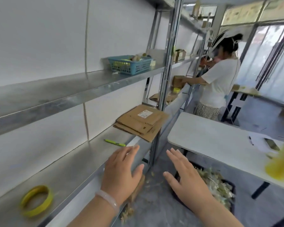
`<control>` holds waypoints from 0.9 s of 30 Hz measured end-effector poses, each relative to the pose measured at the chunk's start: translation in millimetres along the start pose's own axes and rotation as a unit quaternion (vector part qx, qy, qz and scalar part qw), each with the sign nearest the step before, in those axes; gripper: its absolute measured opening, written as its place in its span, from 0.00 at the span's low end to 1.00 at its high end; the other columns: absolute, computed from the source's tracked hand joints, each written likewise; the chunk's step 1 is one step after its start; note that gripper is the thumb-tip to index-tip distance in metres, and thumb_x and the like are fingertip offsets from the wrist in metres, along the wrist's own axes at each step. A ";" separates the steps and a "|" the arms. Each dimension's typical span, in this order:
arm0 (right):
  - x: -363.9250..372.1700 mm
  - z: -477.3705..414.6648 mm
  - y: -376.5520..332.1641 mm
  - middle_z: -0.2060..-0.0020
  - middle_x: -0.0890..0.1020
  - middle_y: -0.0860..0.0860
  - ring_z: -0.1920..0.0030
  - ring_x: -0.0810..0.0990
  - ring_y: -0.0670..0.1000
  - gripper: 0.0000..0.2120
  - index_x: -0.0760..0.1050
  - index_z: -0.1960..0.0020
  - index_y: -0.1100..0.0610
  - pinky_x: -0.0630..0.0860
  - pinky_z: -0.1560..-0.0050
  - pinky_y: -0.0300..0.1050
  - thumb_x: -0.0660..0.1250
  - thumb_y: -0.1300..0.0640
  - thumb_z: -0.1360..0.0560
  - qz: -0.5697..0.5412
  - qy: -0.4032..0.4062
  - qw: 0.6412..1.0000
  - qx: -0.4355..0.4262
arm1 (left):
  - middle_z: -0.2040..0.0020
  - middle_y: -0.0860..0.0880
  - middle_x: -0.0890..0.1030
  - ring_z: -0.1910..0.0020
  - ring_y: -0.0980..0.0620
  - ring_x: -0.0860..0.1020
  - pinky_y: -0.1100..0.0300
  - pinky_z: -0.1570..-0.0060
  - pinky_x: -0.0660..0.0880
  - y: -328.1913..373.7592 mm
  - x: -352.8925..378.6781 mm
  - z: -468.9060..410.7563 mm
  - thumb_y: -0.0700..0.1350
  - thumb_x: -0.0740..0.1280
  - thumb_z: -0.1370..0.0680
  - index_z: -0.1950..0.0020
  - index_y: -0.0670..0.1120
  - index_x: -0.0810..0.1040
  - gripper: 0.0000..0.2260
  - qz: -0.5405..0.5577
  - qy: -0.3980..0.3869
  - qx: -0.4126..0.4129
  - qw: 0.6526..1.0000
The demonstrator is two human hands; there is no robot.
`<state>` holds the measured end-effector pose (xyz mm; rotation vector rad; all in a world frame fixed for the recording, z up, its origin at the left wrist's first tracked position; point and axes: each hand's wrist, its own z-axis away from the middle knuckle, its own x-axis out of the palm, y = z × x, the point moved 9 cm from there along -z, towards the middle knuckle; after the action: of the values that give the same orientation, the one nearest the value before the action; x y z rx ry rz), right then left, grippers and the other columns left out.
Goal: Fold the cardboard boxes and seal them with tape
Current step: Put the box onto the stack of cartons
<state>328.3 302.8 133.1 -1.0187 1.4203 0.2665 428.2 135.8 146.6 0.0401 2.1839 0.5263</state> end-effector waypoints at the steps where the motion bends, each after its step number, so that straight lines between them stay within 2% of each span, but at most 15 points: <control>1: 4.6 -13.3 10.3 0.28 0.42 0.30 0.28 0.37 0.32 0.30 0.43 0.23 0.37 0.43 0.23 0.40 0.54 0.39 0.20 0.002 -0.009 1.000 0.006 | 0.39 0.54 0.76 0.38 0.52 0.73 0.53 0.41 0.74 -6.9 12.3 -12.1 0.58 0.59 0.25 0.31 0.50 0.72 0.24 0.003 -0.004 -0.007 1.000; 4: 12.2 -63.6 41.7 0.26 0.44 0.31 0.25 0.41 0.35 0.30 0.45 0.22 0.37 0.48 0.23 0.44 0.54 0.39 0.20 -0.005 -0.010 1.000 0.027 | 0.39 0.55 0.76 0.39 0.54 0.73 0.55 0.41 0.74 -29.1 48.6 -47.4 0.59 0.58 0.25 0.32 0.51 0.72 0.24 0.024 -0.014 -0.019 0.999; 8: 13.1 -146.6 75.5 0.24 0.50 0.35 0.24 0.47 0.39 0.29 0.48 0.23 0.38 0.53 0.24 0.44 0.56 0.41 0.20 -0.035 0.010 0.997 0.062 | 0.40 0.56 0.76 0.40 0.56 0.72 0.60 0.41 0.72 -68.6 93.6 -97.3 0.60 0.58 0.25 0.32 0.52 0.72 0.24 0.057 -0.036 -0.044 0.997; 13: 22.8 -235.1 109.6 0.23 0.51 0.36 0.23 0.49 0.40 0.31 0.48 0.22 0.41 0.52 0.24 0.42 0.58 0.42 0.20 -0.020 -0.008 0.996 0.088 | 0.34 0.56 0.71 0.33 0.56 0.67 0.57 0.33 0.67 -122.3 149.3 -162.8 0.57 0.62 0.23 0.28 0.53 0.67 0.24 0.095 -0.086 -0.094 0.987; 16: 33.6 -273.9 135.0 0.23 0.51 0.37 0.24 0.52 0.42 0.31 0.48 0.22 0.40 0.60 0.26 0.45 0.59 0.43 0.20 -0.018 -0.024 0.994 0.106 | 0.31 0.57 0.68 0.31 0.57 0.64 0.59 0.31 0.65 -144.0 180.4 -192.7 0.56 0.62 0.22 0.26 0.54 0.63 0.25 0.112 -0.119 -0.128 0.978; 21: 60.6 -348.8 170.9 0.23 0.54 0.39 0.23 0.50 0.43 0.30 0.51 0.21 0.44 0.49 0.25 0.40 0.60 0.44 0.20 -0.008 -0.061 0.992 0.109 | 0.30 0.57 0.65 0.31 0.57 0.63 0.62 0.32 0.63 -180.0 230.7 -217.1 0.56 0.63 0.22 0.25 0.57 0.59 0.27 0.155 -0.152 -0.217 0.952; 27: 112.5 -464.2 221.0 0.23 0.55 0.43 0.23 0.54 0.46 0.31 0.52 0.21 0.46 0.52 0.25 0.45 0.60 0.44 0.20 0.011 -0.149 0.986 0.068 | 0.31 0.55 0.65 0.32 0.57 0.64 0.63 0.35 0.64 -213.9 286.3 -249.1 0.54 0.64 0.22 0.25 0.55 0.60 0.26 0.155 -0.148 -0.331 0.919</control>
<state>-121.6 54.9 18.3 -0.8140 1.1611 0.3196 91.7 -87.3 -17.1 0.0929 1.6175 1.3264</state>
